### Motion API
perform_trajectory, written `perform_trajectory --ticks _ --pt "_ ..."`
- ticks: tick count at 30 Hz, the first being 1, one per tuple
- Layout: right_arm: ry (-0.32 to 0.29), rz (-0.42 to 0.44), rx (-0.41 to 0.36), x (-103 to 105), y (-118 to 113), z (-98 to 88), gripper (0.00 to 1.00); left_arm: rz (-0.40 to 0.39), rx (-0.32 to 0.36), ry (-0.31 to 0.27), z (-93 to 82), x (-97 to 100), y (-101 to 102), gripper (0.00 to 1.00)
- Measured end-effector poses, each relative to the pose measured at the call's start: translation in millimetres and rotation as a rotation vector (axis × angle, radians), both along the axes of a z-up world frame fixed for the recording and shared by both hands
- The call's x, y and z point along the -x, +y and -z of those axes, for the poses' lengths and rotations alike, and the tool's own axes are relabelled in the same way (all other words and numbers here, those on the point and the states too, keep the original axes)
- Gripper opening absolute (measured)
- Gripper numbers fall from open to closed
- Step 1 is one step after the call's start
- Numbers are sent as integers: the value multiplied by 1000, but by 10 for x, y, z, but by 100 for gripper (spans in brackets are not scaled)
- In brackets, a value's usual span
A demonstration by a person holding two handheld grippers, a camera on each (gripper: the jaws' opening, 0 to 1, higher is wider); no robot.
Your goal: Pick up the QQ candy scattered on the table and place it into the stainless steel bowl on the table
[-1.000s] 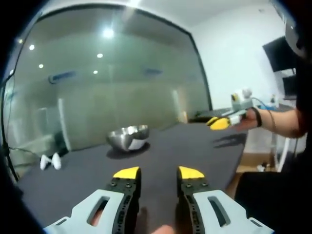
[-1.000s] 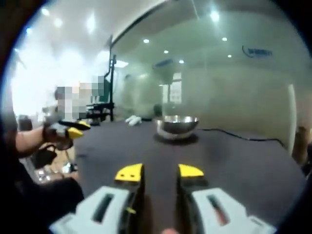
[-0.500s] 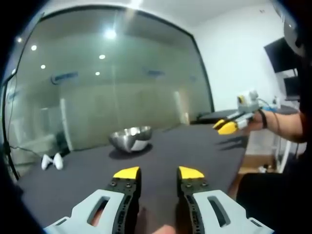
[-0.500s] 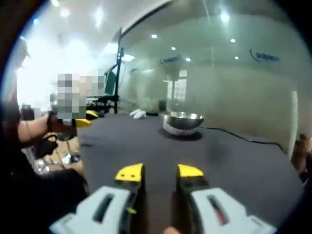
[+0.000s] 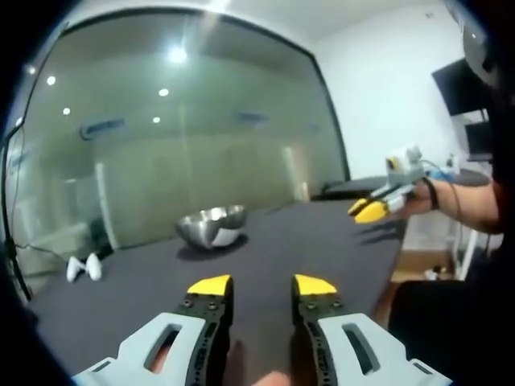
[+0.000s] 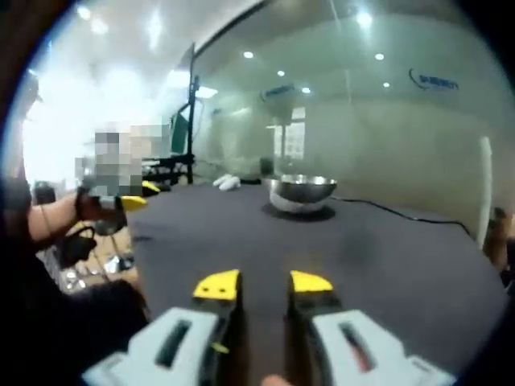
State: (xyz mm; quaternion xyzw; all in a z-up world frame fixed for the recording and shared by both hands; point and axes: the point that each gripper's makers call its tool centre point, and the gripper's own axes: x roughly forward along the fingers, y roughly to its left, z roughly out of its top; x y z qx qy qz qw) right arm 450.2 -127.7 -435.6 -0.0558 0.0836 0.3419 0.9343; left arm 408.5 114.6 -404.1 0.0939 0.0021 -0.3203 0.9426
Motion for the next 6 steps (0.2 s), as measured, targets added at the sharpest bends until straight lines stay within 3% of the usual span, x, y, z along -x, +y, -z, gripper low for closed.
perform_trajectory --ticks 3,6 --pt "25 -24 -108 24 61 -99 23 -6 -3 -10 21 16 4 30" --pt "27 -21 -133 6 46 -136 22 -9 -3 0 52 17 25 30"
